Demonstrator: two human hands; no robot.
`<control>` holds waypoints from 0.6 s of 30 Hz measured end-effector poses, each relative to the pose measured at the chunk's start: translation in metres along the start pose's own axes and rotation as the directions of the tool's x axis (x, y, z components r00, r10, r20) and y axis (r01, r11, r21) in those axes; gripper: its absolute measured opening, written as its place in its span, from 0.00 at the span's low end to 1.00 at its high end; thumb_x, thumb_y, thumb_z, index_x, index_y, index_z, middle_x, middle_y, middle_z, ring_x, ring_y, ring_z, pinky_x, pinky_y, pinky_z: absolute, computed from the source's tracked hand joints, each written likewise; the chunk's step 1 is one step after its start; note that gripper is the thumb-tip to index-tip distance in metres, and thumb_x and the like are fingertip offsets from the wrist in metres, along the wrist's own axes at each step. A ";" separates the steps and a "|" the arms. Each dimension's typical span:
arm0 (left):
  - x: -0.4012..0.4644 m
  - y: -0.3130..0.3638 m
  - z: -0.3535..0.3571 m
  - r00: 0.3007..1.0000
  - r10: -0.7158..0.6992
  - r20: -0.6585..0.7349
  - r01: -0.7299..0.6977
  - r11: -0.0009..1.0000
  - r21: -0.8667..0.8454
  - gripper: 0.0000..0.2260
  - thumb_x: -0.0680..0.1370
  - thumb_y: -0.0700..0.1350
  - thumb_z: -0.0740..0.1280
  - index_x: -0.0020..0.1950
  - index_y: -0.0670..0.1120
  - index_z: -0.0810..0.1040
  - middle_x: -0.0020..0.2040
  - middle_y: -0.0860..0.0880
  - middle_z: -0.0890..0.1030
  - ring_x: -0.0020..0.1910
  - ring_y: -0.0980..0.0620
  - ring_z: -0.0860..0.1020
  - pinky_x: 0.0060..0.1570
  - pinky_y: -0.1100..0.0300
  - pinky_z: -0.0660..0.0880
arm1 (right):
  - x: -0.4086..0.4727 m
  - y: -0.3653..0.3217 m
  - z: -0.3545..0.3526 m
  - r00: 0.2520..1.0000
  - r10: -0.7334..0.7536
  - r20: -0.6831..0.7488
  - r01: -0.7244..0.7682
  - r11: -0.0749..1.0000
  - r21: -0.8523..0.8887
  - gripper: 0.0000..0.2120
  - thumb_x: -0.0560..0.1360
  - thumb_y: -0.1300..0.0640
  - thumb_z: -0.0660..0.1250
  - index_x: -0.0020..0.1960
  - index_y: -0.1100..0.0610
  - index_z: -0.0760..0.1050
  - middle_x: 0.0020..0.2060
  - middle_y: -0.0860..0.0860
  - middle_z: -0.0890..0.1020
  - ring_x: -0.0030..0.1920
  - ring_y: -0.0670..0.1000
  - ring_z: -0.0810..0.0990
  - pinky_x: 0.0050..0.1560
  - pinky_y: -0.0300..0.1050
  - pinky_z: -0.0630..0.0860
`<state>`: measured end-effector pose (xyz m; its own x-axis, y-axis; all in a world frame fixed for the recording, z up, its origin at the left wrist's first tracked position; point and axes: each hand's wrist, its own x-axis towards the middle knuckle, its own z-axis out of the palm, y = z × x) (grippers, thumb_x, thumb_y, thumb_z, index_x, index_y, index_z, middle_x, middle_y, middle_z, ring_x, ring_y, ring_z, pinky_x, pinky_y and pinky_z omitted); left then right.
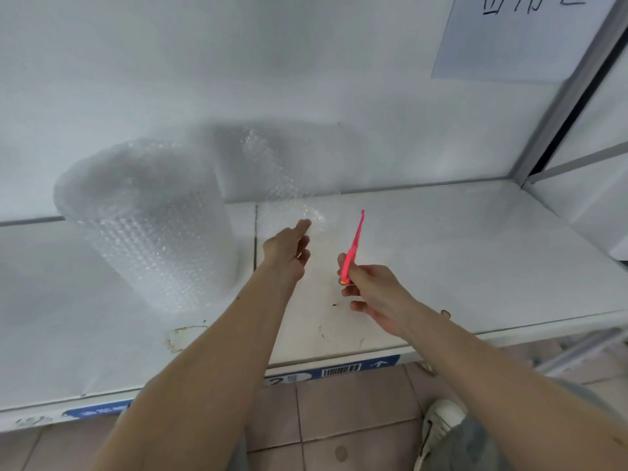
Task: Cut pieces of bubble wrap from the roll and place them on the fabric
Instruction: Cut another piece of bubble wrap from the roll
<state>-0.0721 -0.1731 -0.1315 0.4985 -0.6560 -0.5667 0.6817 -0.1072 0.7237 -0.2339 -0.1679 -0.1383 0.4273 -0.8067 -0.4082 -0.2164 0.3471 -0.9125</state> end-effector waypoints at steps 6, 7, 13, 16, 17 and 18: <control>-0.001 -0.003 0.002 1.000 0.009 0.022 -0.004 0.980 -0.201 0.08 0.72 0.32 0.74 0.39 0.40 0.75 0.37 0.44 0.81 0.32 0.53 0.79 0.30 0.63 0.78 | -0.003 0.010 0.013 0.992 0.037 0.118 -0.013 0.981 -0.192 0.30 0.73 0.29 0.58 0.44 0.58 0.76 0.41 0.53 0.75 0.38 0.50 0.74 0.41 0.44 0.73; -0.001 -0.003 0.002 1.000 0.007 0.022 -0.003 0.978 -0.211 0.07 0.72 0.33 0.74 0.39 0.39 0.76 0.37 0.44 0.81 0.33 0.53 0.79 0.31 0.63 0.79 | -0.004 0.010 0.015 0.990 0.043 0.135 -0.015 0.979 -0.202 0.31 0.73 0.29 0.57 0.44 0.58 0.75 0.41 0.53 0.74 0.38 0.50 0.73 0.41 0.44 0.73; 0.005 -0.006 0.005 0.999 -0.021 0.033 0.028 0.975 -0.221 0.05 0.73 0.34 0.73 0.42 0.38 0.78 0.37 0.44 0.82 0.34 0.53 0.79 0.31 0.64 0.79 | -0.004 0.010 0.023 0.976 0.039 0.216 0.021 0.963 -0.269 0.31 0.75 0.30 0.55 0.47 0.58 0.75 0.42 0.53 0.76 0.40 0.51 0.76 0.44 0.43 0.76; 0.008 -0.008 0.005 0.998 -0.035 0.050 0.044 0.979 -0.197 0.04 0.73 0.34 0.73 0.43 0.38 0.79 0.37 0.45 0.81 0.34 0.53 0.79 0.33 0.63 0.80 | 0.000 0.006 0.022 0.975 -0.017 0.221 0.082 0.954 -0.287 0.30 0.74 0.29 0.56 0.47 0.57 0.75 0.44 0.53 0.77 0.41 0.50 0.77 0.44 0.43 0.77; 0.008 -0.008 0.004 0.998 -0.043 0.055 0.053 0.980 -0.194 0.03 0.74 0.34 0.73 0.44 0.38 0.79 0.38 0.45 0.82 0.34 0.53 0.79 0.33 0.63 0.80 | 0.001 0.005 0.022 0.976 -0.028 0.217 0.092 0.953 -0.289 0.30 0.74 0.29 0.57 0.47 0.56 0.75 0.45 0.53 0.77 0.41 0.49 0.77 0.44 0.43 0.77; 0.010 -0.008 0.004 0.997 -0.052 0.058 0.062 0.979 -0.193 0.03 0.74 0.35 0.72 0.46 0.38 0.80 0.38 0.45 0.82 0.34 0.53 0.79 0.32 0.63 0.79 | 0.002 0.003 0.021 0.976 -0.035 0.215 0.098 0.952 -0.290 0.29 0.75 0.30 0.57 0.47 0.56 0.75 0.45 0.52 0.77 0.42 0.49 0.77 0.44 0.42 0.77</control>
<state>-0.0750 -0.1815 -0.1413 0.4306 -0.6914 -0.5801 0.8018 -0.0019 0.5976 -0.2152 -0.1583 -0.1428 0.6132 -0.6970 -0.3718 -0.4188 0.1122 -0.9011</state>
